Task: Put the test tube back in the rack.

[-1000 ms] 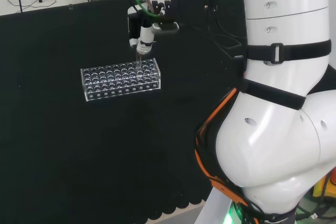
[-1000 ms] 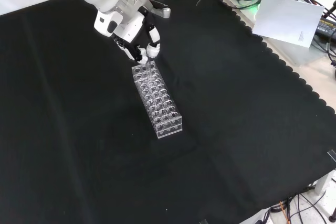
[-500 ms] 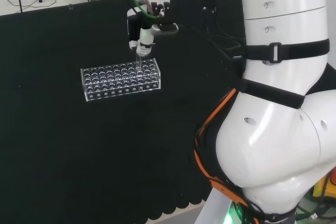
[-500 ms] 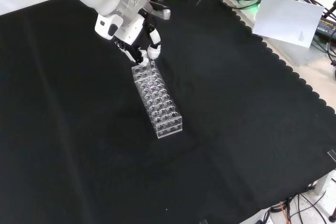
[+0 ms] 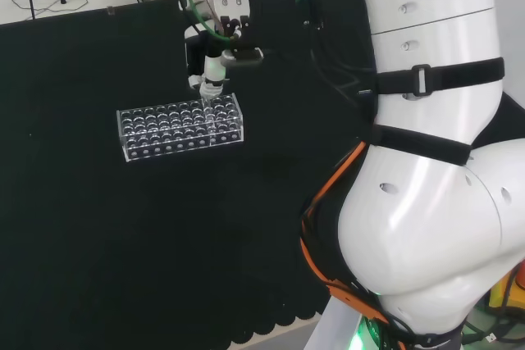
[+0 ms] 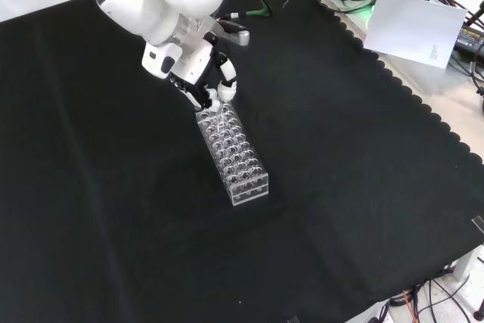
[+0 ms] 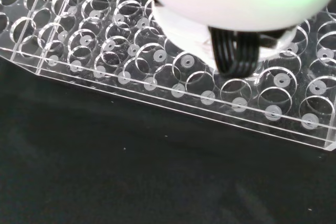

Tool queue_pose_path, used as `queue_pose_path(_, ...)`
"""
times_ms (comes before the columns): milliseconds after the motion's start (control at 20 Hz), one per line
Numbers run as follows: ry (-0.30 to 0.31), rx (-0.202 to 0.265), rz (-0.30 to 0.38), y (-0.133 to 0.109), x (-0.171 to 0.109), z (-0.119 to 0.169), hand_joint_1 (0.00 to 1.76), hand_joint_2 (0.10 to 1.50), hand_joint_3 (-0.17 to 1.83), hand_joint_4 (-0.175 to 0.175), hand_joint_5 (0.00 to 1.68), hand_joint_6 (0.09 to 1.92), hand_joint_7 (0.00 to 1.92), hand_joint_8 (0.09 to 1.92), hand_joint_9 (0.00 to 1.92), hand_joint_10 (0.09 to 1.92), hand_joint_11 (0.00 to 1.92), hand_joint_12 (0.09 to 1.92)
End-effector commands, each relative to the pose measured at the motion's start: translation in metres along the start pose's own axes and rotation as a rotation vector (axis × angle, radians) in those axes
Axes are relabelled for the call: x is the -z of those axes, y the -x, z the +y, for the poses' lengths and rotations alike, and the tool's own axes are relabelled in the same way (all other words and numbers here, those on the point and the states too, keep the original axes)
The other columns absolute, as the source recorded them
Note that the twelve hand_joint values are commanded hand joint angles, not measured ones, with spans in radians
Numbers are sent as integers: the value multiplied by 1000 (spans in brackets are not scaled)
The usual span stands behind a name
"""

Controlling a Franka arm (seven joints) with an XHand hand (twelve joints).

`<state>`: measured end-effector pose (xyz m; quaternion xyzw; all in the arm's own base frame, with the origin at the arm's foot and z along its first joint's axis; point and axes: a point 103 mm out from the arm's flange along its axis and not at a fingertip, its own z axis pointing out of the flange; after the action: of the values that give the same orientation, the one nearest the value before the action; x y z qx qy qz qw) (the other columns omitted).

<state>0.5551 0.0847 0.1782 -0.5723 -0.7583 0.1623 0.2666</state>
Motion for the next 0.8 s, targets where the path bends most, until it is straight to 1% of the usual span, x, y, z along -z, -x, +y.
queue_pose_path(50,-8,4,8,8,-3,-8,1451,450,874,-175,1433,429,1502,540,1517,208,1345,1043)
queue_pose_path(100,-5,3,4,7,-2,-8,1451,450,874,-175,1433,429,1502,540,1517,208,1345,1043)
queue_pose_path(200,20,7,37,4,-1,-9,1449,467,849,-175,1429,423,1496,531,1507,219,1322,1054)
queue_pose_path(250,10,16,50,3,-1,-8,1446,506,792,-175,1424,340,1482,549,1463,315,1261,1103)
queue_pose_path(300,-2,24,59,3,-1,-9,1365,575,683,-175,1433,294,1448,578,1433,419,1120,1183)
queue_pose_path(350,-3,31,68,3,0,-9,1285,567,647,-163,1324,294,1330,659,1333,548,941,1262)
queue_pose_path(400,2,34,71,3,1,-10,1217,538,650,-136,1168,358,1161,771,1199,677,766,1327)
queue_pose_path(500,25,47,72,2,6,-13,1110,501,633,-78,820,598,834,942,920,859,458,1441)
queue_pose_path(550,35,55,72,1,10,-14,1076,496,616,-59,695,686,713,990,820,912,358,1476)
queue_pose_path(650,57,69,72,-1,18,-17,1042,497,592,-38,552,773,574,1033,690,964,256,1508)
queue_pose_path(800,87,84,66,-5,29,-22,1027,496,582,-27,482,791,512,1041,627,975,216,1516)
